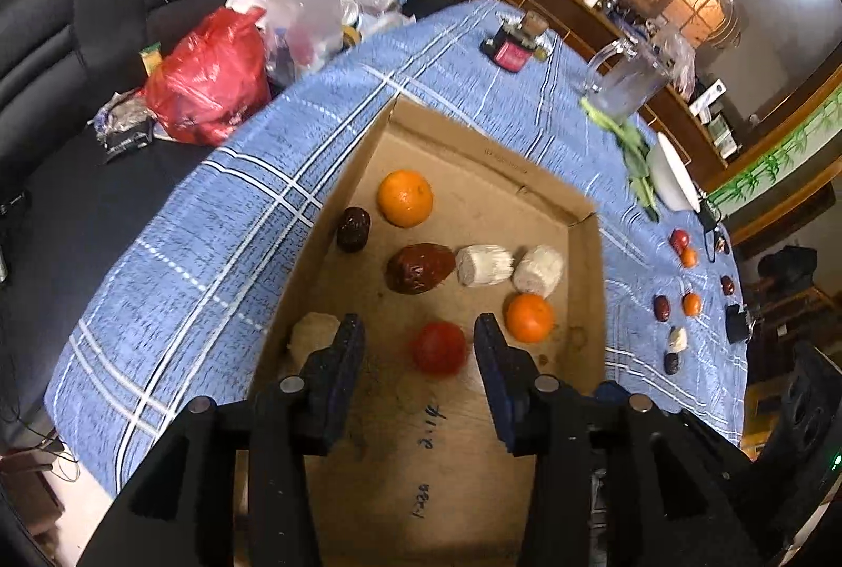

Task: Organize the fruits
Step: 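Carry the tomato and dark date into the cardboard box and release both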

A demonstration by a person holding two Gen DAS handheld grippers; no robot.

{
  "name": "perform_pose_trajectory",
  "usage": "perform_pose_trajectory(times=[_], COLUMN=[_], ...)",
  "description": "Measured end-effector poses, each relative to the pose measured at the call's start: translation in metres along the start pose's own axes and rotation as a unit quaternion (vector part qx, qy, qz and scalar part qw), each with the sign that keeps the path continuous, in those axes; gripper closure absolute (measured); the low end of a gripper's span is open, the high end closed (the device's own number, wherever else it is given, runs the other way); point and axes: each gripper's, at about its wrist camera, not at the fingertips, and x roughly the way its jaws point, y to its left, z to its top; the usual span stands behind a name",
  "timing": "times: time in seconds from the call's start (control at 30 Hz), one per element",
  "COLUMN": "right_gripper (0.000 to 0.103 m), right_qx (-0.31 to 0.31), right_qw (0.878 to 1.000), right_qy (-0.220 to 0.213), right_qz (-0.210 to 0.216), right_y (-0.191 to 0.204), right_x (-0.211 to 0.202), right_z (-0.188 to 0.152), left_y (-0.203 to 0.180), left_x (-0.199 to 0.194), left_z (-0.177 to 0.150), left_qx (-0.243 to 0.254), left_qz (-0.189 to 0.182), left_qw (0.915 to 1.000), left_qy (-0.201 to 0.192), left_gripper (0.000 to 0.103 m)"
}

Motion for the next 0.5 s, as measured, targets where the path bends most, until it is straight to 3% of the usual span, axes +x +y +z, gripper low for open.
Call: perform_pose_trajectory(times=[0.2, 0.33, 0.5], right_gripper=[0.051, 0.043, 0.043], right_qx=[0.019, 0.027, 0.008], right_qw=[0.999, 0.998, 0.999], right_qy=[-0.035, -0.052, -0.048], right_qz=[0.002, -0.004, -0.007], right_y=[-0.019, -0.035, -0.041], right_x=[-0.045, -0.074, -0.093], right_z=[-0.011, -0.028, -0.050], left_y=[-0.026, -0.058, -0.091], left_x=[-0.033, -0.053, -0.084], left_z=[-0.024, -0.042, -0.057], left_qx=[0.000, 0.023, 0.047], left_qz=[0.012, 0.045, 0.066], left_qw=[0.9994, 0.9970, 0.9914], left_qy=[-0.034, -0.059, -0.102], left_gripper=[0.052, 0.036, 0.035])
